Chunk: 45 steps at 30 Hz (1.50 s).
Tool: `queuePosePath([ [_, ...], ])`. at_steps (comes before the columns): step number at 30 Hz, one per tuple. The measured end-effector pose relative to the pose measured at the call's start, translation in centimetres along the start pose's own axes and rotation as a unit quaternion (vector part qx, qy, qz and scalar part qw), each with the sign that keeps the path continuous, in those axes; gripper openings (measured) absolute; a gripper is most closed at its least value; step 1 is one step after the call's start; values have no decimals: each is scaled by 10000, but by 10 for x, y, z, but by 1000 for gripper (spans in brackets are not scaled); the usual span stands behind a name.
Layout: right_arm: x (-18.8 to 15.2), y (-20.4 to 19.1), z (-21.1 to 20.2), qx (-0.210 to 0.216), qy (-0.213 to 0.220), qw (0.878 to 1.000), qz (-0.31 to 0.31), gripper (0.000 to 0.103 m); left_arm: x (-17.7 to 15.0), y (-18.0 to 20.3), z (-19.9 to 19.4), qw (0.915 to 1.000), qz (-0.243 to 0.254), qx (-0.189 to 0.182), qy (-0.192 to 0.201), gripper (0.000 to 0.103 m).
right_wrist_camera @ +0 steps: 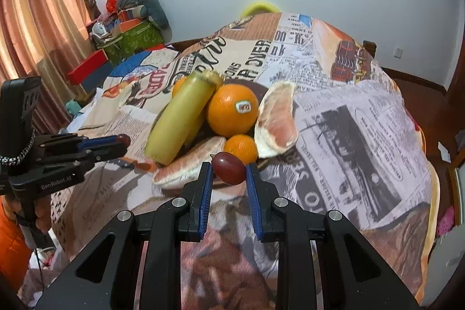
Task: Organize fruits
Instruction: 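Lower the date onto the plate beside the tangerine and open the right tool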
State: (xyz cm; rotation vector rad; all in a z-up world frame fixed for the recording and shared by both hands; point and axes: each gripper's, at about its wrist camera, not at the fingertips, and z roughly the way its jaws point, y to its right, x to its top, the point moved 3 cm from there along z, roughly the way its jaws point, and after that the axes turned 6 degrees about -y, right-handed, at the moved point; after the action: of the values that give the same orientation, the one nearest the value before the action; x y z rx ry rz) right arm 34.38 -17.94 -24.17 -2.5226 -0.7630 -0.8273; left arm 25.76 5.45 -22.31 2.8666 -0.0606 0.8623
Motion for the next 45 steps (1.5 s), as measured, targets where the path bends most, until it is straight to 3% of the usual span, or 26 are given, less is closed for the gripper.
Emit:
queuePosePath([
  [12, 24, 12, 14, -64, 120, 9999, 32, 22, 24, -7, 11, 9999, 15, 50, 155, 17],
  [25, 30, 21, 48, -37, -149, 9999, 36, 22, 29, -13, 42, 9999, -42, -46, -97, 17],
  [34, 31, 24, 50, 16, -180, 9998, 82, 25, 29, -10, 51, 9998, 4, -22, -218, 18],
  [36, 31, 23, 48, 20, -157, 9998, 79, 30, 29, -11, 51, 9998, -24, -13, -215, 19],
  [45, 37, 13, 20, -62, 147, 9999, -21, 30, 33, -12, 20, 9998, -175, 32, 59, 21],
])
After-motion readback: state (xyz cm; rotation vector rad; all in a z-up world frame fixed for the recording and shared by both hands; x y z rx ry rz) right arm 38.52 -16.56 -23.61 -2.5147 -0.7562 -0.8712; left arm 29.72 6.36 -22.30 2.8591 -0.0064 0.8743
